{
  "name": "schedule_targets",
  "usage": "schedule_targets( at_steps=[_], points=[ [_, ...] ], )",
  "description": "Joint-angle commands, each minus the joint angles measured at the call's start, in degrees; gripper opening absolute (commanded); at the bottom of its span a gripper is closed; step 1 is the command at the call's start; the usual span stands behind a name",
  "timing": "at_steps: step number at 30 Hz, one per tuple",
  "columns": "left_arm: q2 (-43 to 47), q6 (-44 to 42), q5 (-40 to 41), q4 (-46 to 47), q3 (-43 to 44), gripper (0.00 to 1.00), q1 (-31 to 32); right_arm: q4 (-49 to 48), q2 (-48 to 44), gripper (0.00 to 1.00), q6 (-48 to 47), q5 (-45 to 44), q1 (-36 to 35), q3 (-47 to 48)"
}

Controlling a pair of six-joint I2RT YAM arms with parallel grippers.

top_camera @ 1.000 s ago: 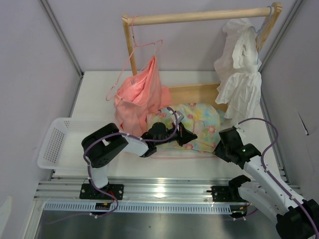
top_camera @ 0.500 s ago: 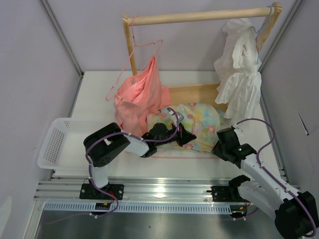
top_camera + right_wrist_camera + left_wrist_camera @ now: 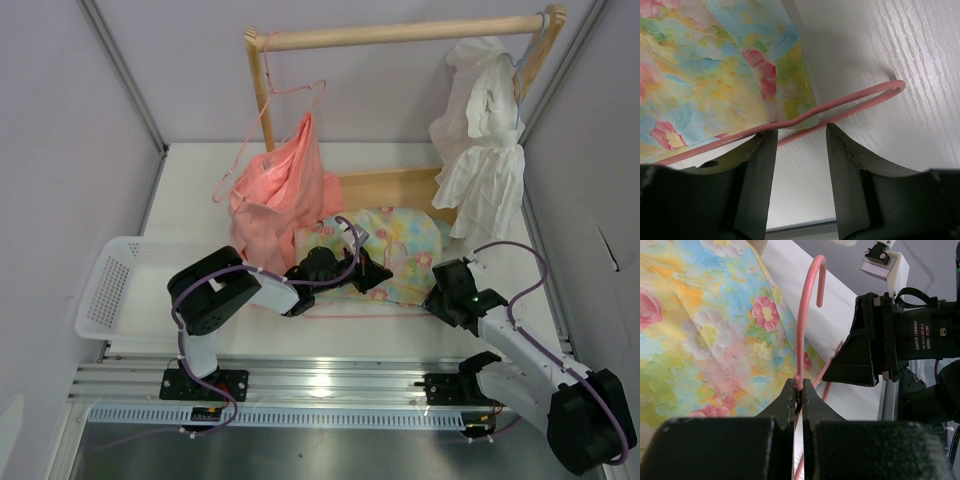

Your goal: Place the skirt on the hanger

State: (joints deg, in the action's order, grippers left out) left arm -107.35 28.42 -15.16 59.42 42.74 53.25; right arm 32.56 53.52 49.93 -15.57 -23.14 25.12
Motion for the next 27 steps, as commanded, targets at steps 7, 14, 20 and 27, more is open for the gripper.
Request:
schedule_targets(
  at_steps=[7, 14, 20, 27],
  points=[
    [0.7, -3.4, 0.6, -1.7, 0.4, 0.00, 0.0, -7.0, 1.3, 0.47, -0.1, -4.0, 0.4, -1.3],
    [0.7, -3.6, 0.8, -2.6, 0.2, 0.00, -0.1, -8.4, 3.2, 0.29, -0.2, -3.7, 0.5, -0.4],
    [1.2, -4.6, 1.6, -3.8, 0.2, 0.00, -0.1, -4.2, 0.6, 0.12, -0.8, -3.9, 0.6, 2.9],
    [1.3, -6.0, 4.5, -6.0, 0.5, 0.00, -0.2, 4.4, -3.9, 0.03, -3.4, -2.9, 4.1, 10.2]
  ],
)
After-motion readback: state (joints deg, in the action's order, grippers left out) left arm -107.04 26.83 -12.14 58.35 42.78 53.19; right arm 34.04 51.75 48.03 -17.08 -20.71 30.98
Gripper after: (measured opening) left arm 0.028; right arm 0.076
